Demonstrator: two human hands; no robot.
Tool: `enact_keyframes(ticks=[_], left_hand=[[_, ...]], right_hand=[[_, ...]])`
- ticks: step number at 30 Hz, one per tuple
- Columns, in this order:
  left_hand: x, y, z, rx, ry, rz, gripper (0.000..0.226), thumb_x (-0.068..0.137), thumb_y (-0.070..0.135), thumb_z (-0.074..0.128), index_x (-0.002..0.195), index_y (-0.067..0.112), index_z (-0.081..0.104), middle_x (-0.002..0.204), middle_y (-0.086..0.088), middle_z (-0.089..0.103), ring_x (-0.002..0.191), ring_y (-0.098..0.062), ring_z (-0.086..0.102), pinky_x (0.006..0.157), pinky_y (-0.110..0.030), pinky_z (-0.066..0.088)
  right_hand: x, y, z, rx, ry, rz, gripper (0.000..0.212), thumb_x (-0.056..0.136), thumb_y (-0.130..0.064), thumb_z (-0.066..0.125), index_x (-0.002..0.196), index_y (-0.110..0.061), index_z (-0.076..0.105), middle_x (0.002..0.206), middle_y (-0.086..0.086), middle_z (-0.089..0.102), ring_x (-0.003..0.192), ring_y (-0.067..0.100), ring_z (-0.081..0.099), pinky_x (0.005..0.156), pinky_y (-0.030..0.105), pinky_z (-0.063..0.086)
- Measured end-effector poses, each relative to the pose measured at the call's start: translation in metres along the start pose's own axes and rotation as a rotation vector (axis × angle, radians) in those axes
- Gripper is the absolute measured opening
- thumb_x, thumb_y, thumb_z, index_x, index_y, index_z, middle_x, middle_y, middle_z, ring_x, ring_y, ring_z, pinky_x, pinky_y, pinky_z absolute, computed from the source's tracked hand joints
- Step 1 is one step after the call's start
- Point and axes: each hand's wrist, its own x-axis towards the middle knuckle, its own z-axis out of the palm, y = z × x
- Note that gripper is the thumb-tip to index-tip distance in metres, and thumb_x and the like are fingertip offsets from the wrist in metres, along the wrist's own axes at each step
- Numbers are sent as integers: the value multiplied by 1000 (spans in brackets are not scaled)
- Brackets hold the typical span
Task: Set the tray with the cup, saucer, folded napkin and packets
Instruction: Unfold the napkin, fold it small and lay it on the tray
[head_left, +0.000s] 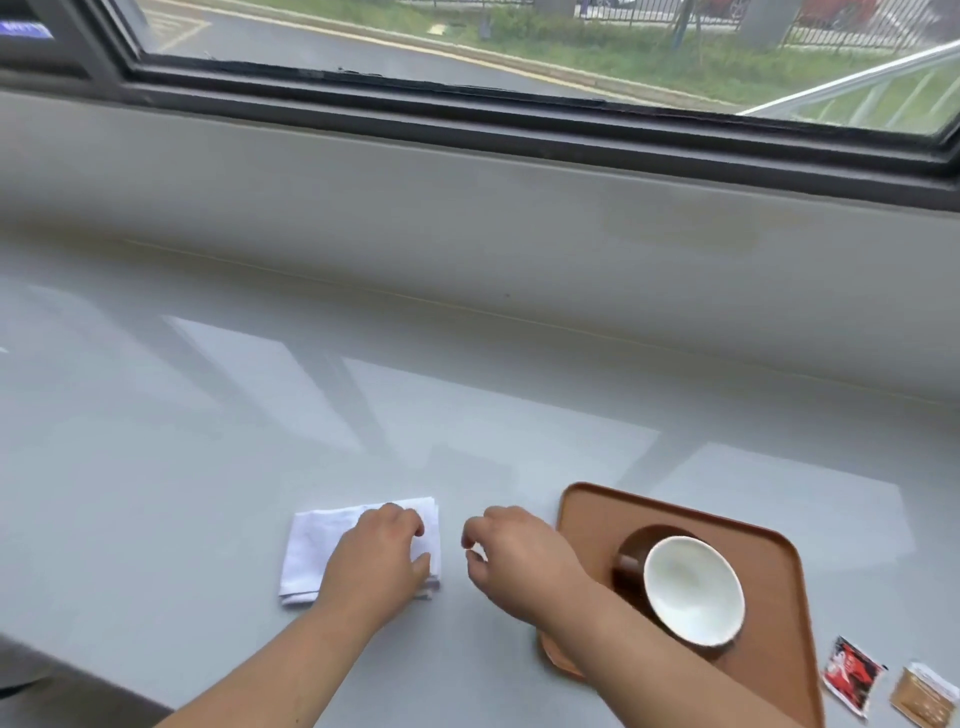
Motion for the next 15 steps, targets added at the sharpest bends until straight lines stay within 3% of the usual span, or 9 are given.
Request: enact_keyframes(ticks=[5,11,15], left_hand=[[4,-60,-1,11,-130,183,42,85,51,65,122,31,62,124,13,56,116,-12,51,93,-29,48],[12,-81,-8,109,-181,407,40,85,39,59,122,23,61,132,4,53,117,-19,51,96,-36,48],[14,-88,-9,126,-196,470,40,83,33,56,121,20,60,132,2,53,116,-21,50,96,-36,48]], right_hand=[[28,-36,41,-78,-76,-84,31,95,-31,53,123,-23,62,113,3,60,102,27,53,80,39,48],[46,-63,61,-223,-122,-93,27,84,-22,59,111,-17,60,99,7,57,87,29,51,64,36,31],[49,-74,62,-266,-148,-57,29,72,-32,73,96,-20,62,88,3,61,78,26,57,60,33,34]])
